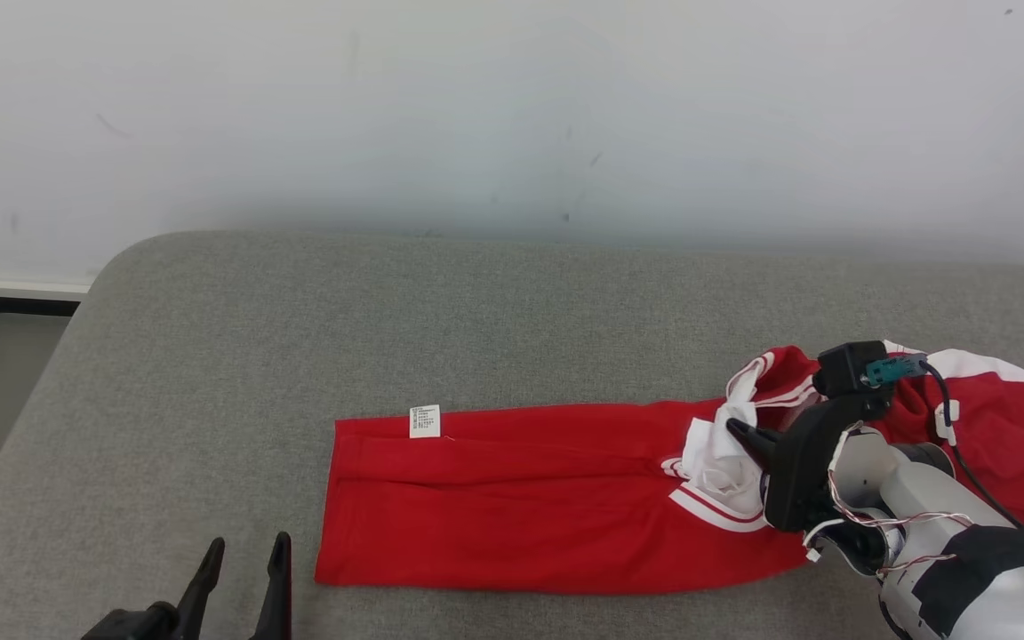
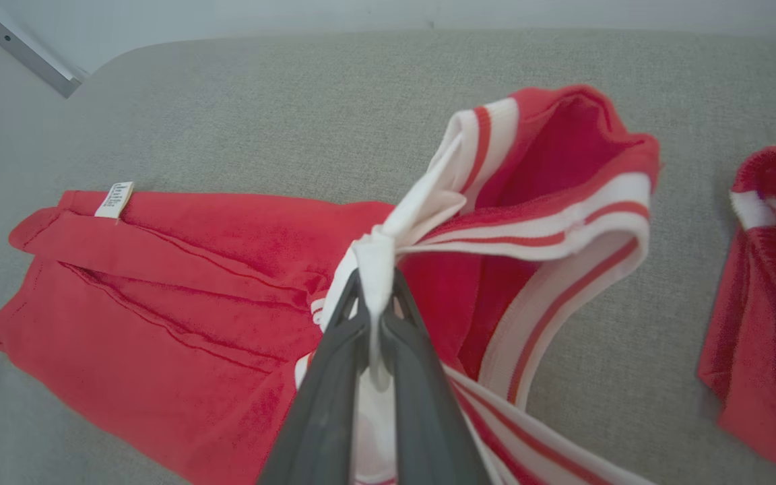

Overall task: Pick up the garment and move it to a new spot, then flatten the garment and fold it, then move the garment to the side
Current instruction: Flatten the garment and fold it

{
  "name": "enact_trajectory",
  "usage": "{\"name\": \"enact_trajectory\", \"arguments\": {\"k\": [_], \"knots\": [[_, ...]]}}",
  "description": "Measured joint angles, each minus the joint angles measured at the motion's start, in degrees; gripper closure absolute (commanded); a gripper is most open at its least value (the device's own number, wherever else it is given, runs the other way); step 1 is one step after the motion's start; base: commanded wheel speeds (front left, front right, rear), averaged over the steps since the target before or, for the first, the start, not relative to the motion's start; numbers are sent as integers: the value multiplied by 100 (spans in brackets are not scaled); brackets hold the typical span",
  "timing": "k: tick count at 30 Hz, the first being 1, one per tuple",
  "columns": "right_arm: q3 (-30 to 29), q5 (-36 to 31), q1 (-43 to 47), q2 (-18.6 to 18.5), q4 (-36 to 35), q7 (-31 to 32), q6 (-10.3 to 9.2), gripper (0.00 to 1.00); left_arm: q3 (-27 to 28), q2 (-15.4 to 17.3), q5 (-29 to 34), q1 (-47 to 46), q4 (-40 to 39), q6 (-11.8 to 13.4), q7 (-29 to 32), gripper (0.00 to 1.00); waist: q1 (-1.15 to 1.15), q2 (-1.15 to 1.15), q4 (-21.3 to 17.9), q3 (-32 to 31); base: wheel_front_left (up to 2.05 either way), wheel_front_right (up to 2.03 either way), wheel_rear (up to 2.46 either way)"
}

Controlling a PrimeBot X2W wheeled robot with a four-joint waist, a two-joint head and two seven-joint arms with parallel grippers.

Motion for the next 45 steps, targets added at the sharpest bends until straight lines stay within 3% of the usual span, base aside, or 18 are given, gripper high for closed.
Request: {"name": "enact_trajectory", "arguments": {"k": [13,26,45], "knots": [[241,539,-297,341,-948,976,0,100,-233,-188,1,-3,142,-14,29,0,0,0,233,-108,0,0,0],[240,943,-633,664,-936,1762,-8,100,-453,-380,41,-65,300,-114,76,0,0,0,784,-94,0,0,0],[324,1033,-1141,1128,-183,2117,-516,100,-563,-590,41,-306,519,-259,76,0,0,0,1342,102,0,0,0]]}}
